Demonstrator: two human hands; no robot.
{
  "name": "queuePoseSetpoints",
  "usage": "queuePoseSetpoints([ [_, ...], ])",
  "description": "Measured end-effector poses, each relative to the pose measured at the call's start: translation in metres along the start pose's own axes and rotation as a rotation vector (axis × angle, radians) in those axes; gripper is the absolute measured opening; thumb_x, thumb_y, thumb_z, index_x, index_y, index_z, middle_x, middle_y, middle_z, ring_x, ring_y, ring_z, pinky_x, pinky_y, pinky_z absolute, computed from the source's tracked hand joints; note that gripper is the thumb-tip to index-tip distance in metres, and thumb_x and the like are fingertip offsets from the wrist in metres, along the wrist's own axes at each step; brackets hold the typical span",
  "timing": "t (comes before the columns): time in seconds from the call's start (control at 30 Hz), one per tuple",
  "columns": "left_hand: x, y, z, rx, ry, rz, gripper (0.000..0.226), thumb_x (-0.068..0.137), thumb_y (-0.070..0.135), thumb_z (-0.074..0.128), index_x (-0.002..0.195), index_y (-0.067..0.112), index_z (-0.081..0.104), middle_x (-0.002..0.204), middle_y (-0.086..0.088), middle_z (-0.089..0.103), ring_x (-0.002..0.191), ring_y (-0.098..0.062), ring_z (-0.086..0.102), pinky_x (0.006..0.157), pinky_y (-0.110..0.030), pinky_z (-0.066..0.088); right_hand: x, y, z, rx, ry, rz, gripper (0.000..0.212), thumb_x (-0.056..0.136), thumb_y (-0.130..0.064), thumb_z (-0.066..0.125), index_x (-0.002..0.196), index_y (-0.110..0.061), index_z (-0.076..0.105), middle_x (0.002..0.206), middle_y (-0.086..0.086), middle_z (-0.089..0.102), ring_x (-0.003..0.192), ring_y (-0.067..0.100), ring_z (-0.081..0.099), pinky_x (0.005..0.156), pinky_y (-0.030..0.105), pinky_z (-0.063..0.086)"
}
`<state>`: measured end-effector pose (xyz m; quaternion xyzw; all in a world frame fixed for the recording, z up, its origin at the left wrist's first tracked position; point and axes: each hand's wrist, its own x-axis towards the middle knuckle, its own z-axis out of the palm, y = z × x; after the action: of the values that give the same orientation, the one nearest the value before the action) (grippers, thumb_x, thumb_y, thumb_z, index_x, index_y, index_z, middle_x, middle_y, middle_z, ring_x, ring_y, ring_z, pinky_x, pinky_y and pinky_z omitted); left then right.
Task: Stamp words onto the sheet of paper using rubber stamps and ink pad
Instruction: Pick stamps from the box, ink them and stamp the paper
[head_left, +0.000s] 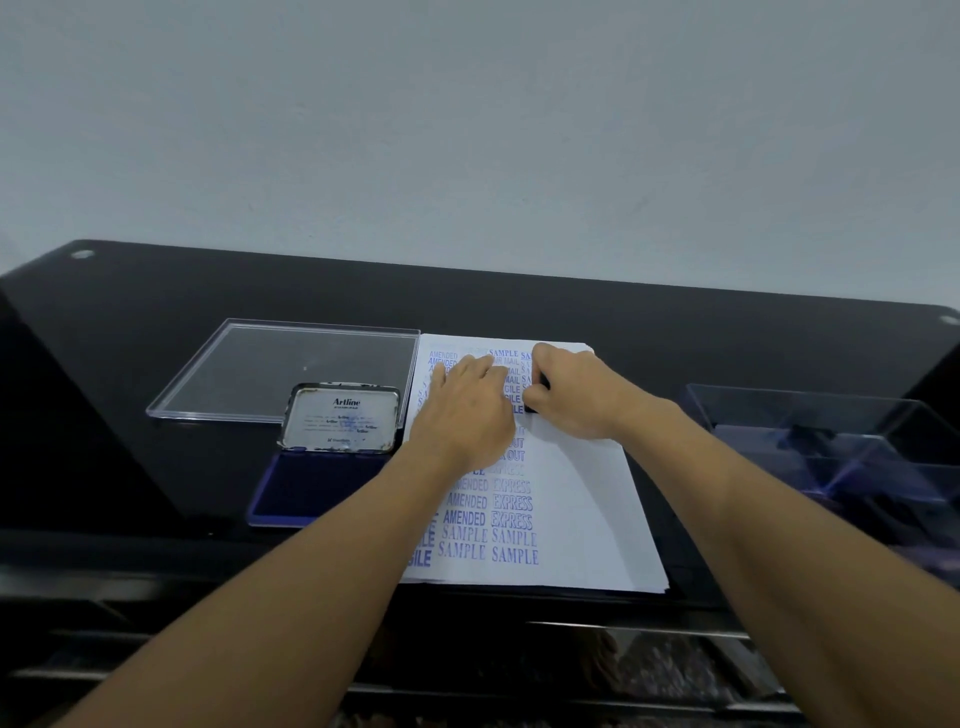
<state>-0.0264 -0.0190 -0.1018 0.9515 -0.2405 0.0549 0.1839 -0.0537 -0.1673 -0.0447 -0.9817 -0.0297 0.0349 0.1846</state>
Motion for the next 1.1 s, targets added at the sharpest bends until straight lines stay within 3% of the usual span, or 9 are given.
queuePoseSetpoints([
  [0.27,0.0,-0.001,0.002,-0.014,0.008,0.003,0.043,0.098,0.017,0.031,0.14,0.013,0.044,0.146,-0.002,0.041,0.138,-0.019,0.029,0.121,-0.05,0.01,-0.004,-0.001,0.008,0.075,0.084,0.02,0.017,0.095,-0.02,0.046,0.082,-0.014,0.039,0.076,0.007,0.054,0.062,0.021,0.041,0.055,0.033,0.034],
  [0.73,-0.001,0.0,0.002,-0.014,0.005,-0.003,0.043,0.099,0.019,0.031,0.14,0.012,0.044,0.148,-0.003,0.04,0.139,-0.02,0.029,0.121,-0.05,0.011,-0.001,0.0,0.009,0.086,0.085,0.005,0.016,0.096,-0.02,0.049,0.084,-0.013,0.042,0.083,0.011,0.061,0.063,0.019,0.043,0.055,0.032,0.037],
  [0.9,-0.001,0.0,0.002,-0.009,0.002,-0.005,0.045,0.1,0.02,0.031,0.143,0.013,0.041,0.153,-0.004,0.036,0.142,-0.02,0.026,0.121,-0.05,0.01,-0.006,-0.001,0.014,0.081,0.123,0.01,0.023,0.096,-0.017,0.048,0.078,-0.018,0.033,0.072,0.006,0.051,0.058,0.019,0.038,0.051,0.031,0.03],
  [1.1,-0.001,-0.001,0.002,-0.002,-0.001,0.004,0.045,0.1,0.02,0.031,0.142,0.013,0.042,0.151,-0.004,0.037,0.14,-0.021,0.028,0.12,-0.049,0.015,-0.005,-0.001,0.014,0.089,0.121,0.021,0.019,0.095,-0.018,0.048,0.081,-0.016,0.035,0.076,0.009,0.055,0.06,0.02,0.039,0.052,0.032,0.033],
])
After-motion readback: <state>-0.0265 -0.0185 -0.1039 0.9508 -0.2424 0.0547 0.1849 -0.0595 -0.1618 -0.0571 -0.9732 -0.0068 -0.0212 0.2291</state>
